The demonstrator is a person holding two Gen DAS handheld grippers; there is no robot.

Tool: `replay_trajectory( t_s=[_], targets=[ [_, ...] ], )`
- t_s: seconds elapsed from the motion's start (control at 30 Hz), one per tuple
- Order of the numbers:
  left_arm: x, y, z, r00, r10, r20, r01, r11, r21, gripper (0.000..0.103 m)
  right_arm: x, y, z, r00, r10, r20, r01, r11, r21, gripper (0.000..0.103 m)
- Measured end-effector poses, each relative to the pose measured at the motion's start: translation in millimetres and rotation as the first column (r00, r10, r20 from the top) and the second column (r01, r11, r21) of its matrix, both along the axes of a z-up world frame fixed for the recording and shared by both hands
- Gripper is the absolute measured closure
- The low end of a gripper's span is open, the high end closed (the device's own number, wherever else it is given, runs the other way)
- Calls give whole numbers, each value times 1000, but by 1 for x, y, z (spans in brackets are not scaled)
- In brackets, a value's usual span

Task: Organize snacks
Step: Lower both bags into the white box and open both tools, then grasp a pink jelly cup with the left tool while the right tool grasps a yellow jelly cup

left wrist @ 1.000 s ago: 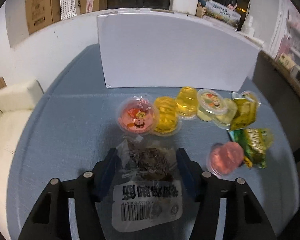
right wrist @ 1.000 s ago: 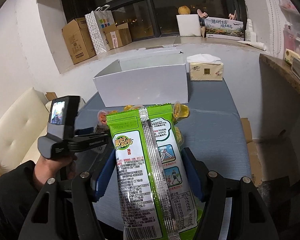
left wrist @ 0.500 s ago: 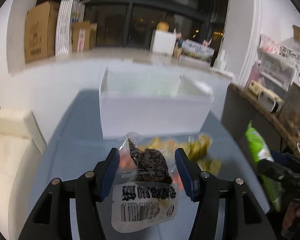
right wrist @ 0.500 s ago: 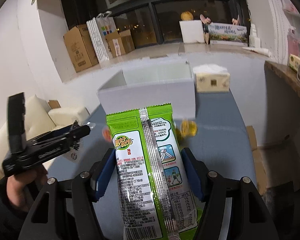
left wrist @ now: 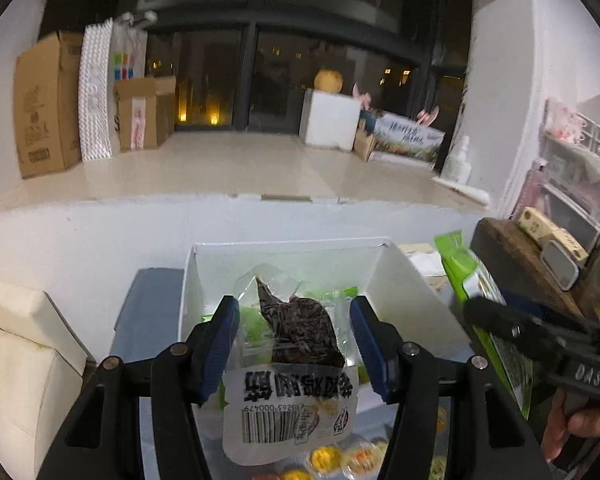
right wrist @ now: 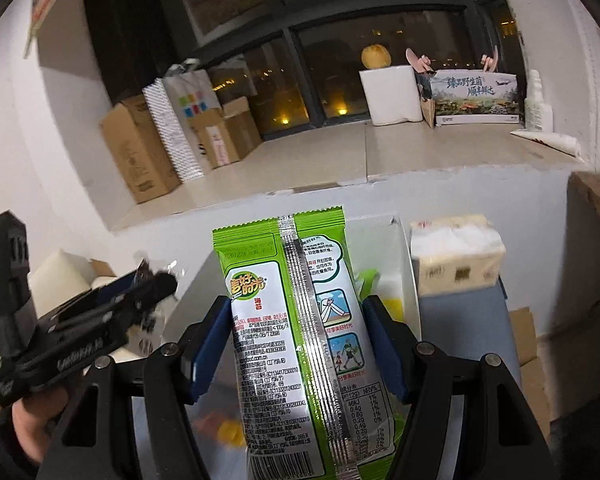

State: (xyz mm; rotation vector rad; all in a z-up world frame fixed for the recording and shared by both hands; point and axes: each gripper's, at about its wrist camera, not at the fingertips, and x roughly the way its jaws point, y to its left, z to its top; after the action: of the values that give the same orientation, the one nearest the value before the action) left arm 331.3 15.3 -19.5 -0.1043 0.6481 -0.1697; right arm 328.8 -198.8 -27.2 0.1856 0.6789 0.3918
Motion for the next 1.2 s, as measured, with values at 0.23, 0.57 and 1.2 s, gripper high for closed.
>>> replay_trajectory(
  t_s=[0.23, 0.57, 1.2],
  targets=[
    [39, 11, -38, 995, 35, -90, -33, 999, 17, 0, 55, 4, -16, 997, -5, -71, 8, 999, 42, 8],
    [4, 31, -31, 998, 40, -45, -40, 999, -8, 0, 15, -18, 0, 999, -22, 23, 20, 997, 70, 0],
    [-205, -6, -54, 999, -46, 8, 46, 998, -41, 0, -181, -47, -97, 996, -69, -60, 66, 996, -57, 0]
  ],
)
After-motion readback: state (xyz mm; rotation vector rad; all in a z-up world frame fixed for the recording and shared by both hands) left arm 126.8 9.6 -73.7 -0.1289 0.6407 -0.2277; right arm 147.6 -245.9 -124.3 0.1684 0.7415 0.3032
